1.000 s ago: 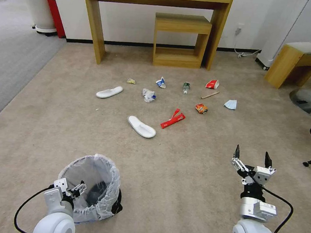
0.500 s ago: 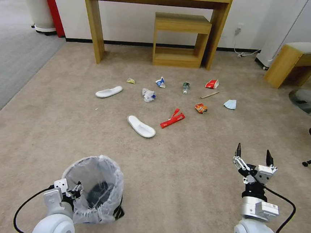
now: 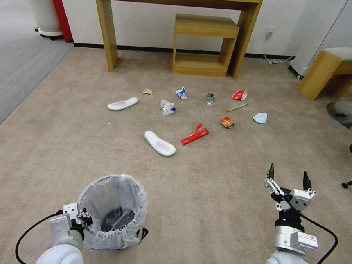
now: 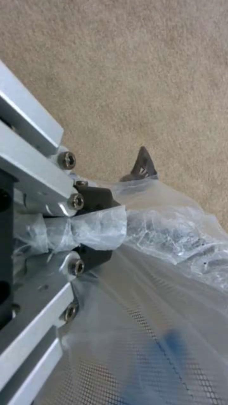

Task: Pick up the trash bin and place the garbage on the floor into it.

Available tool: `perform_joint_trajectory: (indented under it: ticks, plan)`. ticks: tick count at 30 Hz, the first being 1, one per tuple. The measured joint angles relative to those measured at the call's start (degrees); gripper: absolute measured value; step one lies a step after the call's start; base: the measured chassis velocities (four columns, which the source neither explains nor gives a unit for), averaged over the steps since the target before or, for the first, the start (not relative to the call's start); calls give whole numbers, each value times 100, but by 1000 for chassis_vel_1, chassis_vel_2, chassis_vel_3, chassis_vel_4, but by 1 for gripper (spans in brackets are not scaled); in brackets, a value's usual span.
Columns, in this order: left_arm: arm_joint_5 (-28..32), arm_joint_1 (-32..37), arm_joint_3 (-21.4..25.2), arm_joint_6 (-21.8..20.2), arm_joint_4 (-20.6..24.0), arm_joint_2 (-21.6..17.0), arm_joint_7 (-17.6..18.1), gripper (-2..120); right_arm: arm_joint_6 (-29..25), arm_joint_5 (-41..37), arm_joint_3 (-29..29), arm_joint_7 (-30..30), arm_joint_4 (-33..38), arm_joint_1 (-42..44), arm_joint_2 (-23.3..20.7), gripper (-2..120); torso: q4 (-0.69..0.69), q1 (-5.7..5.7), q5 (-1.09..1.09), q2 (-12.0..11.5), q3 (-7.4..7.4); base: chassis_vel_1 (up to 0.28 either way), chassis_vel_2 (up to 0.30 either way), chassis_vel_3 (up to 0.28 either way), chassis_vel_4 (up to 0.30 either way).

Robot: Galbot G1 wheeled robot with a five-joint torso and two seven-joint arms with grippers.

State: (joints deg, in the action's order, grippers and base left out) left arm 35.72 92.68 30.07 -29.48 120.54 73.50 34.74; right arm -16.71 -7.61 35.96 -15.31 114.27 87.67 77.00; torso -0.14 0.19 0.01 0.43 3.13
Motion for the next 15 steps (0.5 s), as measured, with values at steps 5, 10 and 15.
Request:
perform_joint_trajectory:
  ticks: [5,10,15]
  plan:
    - [-11,-20,-14,19,-46,-8,-9,3,0,1,2,0,-41,-4,12,92,1,0,1,0,0,0,0,0,0]
    - [-108,-33,-5,110,-123,20,-119,3,-2,0,-14,0,-94,-14,19,91,1,-1,2,1,-1,0,0,0,0]
    - [-169,-54,23,160,-155,95,-210,3,-2,-24,-33,-8,-107,-1,19,91,1,-1,1,1,-1,0,0,0,0]
